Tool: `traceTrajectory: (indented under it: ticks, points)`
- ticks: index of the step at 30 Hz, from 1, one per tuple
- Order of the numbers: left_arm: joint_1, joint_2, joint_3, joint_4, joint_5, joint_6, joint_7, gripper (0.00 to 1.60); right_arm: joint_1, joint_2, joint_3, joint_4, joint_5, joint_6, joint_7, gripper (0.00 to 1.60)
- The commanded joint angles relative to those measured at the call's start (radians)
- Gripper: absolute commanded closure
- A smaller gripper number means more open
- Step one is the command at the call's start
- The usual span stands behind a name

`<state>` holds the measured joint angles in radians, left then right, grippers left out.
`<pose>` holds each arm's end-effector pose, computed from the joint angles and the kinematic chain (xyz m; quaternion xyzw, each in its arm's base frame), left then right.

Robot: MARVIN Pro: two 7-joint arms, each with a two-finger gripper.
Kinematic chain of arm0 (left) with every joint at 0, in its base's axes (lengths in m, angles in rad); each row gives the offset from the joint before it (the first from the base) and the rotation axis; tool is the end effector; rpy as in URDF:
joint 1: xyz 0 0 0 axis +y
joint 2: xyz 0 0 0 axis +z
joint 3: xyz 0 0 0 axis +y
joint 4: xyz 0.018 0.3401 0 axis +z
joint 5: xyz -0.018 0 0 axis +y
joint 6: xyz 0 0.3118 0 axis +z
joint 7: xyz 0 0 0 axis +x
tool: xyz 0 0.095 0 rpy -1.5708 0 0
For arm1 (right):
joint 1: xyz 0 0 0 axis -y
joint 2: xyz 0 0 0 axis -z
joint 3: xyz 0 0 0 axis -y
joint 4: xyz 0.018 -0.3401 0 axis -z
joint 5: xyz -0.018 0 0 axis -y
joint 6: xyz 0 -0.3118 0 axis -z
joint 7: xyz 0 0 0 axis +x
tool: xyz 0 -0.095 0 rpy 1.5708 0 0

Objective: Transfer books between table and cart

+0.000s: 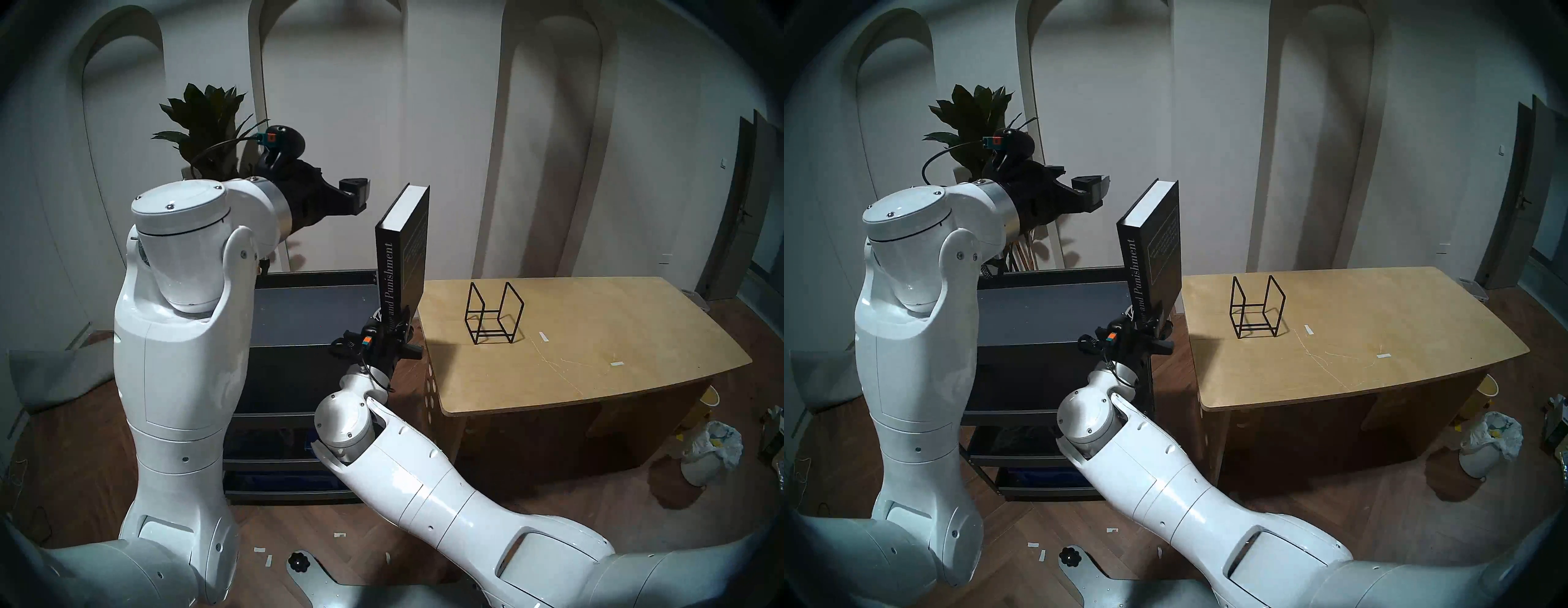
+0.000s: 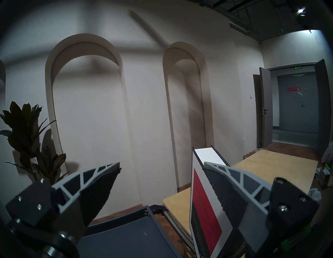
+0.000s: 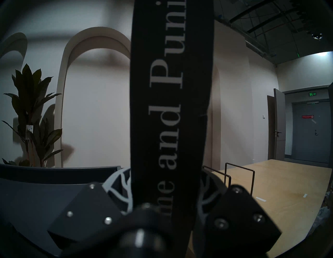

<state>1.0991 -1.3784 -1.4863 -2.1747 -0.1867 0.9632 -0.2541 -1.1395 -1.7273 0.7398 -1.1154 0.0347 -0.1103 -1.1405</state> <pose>0.4211 -0.0278 -0.0262 0.6649 -0.1869 0.7161 0.1014 0.4562 0.2598 -0.3127 0.6302 -0.0933 0.7601 0.1280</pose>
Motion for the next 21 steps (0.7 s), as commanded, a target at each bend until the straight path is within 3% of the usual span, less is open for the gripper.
traceTrajectory:
  ticks: [1,11,14,21]
  points:
    - [-0.001,0.011,-0.005,-0.043,-0.001,-0.003,0.003,0.0,0.096,-0.039,0.028,0.016,0.007,0.008,0.038,1.6]
    - [0.015,0.039,0.016,-0.07,-0.02,-0.003,-0.025,0.0,0.198,-0.094,0.077,0.081,0.041,0.042,0.103,1.6]
    - [0.02,0.039,0.025,-0.076,-0.029,-0.003,-0.034,0.0,0.225,-0.143,0.126,0.037,0.036,0.085,0.136,1.6]
    - [-0.03,0.041,0.019,-0.091,-0.037,-0.003,-0.037,0.0,0.289,-0.162,0.145,-0.007,0.011,0.107,0.163,1.6]
